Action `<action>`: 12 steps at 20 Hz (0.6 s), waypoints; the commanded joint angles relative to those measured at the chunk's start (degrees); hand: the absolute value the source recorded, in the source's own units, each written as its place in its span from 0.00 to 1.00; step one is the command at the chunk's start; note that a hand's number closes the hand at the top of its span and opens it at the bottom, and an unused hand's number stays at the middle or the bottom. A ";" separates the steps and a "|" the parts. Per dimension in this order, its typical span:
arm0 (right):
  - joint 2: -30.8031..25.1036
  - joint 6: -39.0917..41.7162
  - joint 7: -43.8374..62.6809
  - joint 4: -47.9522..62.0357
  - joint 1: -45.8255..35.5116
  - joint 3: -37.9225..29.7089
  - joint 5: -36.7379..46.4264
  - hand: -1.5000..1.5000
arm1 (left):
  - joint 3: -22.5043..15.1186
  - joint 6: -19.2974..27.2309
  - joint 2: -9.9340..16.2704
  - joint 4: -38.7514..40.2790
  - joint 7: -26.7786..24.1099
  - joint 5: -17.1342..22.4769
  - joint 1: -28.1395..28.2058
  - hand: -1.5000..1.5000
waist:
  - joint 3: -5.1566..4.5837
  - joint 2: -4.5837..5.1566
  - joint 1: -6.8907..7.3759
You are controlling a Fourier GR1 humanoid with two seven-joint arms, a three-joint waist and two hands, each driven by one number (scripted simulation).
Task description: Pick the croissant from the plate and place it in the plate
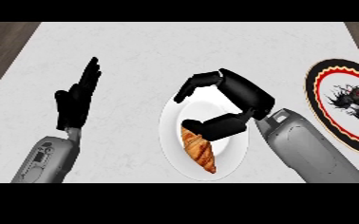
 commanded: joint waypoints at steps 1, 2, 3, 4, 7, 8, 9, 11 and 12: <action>0.59 6.37 -14.98 13.17 1.38 0.52 0.94 0.00 | 0.20 -3.23 0.21 -0.61 4.61 2.99 1.15 0.50 | 0.60 0.50 -1.28; 0.75 8.91 -15.81 17.08 -1.27 0.28 0.74 0.00 | 0.93 -4.89 1.93 -1.73 4.43 4.03 3.82 0.50 | 0.57 0.42 -0.44; -2.08 13.26 -19.95 17.96 0.22 1.87 1.68 0.00 | 1.86 -4.52 2.04 -0.23 5.29 4.08 1.31 0.50 | 0.57 0.46 -1.54; 0.65 12.64 -19.56 19.59 -2.21 5.20 5.72 0.00 | 1.34 -4.92 2.32 -2.70 7.06 4.34 1.89 0.50 | 0.55 0.09 -1.33; -2.17 15.84 -24.67 21.89 -5.96 8.27 12.54 0.00 | 1.65 -4.00 1.76 -1.86 6.50 3.68 1.98 0.50 | 0.50 -0.05 -2.28; -2.92 17.23 -24.58 22.14 -7.30 9.08 13.70 0.00 | 1.31 -4.03 2.40 -4.84 7.98 3.85 3.73 0.50 | 0.51 -0.29 -1.98; -3.04 15.58 -29.21 23.88 -6.40 10.20 17.25 0.00 | 1.51 -3.03 1.78 -3.08 8.02 3.09 2.77 0.50 | 0.51 -0.18 -2.69; -2.40 18.00 -27.65 23.69 -8.92 10.55 18.61 0.00 | 3.93 -4.53 2.60 -1.04 7.48 4.50 2.28 0.50 | 0.45 -0.39 -3.56; -2.52 18.64 -26.57 24.30 -10.84 10.24 19.61 0.00 | 4.06 -5.88 3.95 -3.80 7.38 4.89 3.96 0.50 | 0.45 -0.50 -3.30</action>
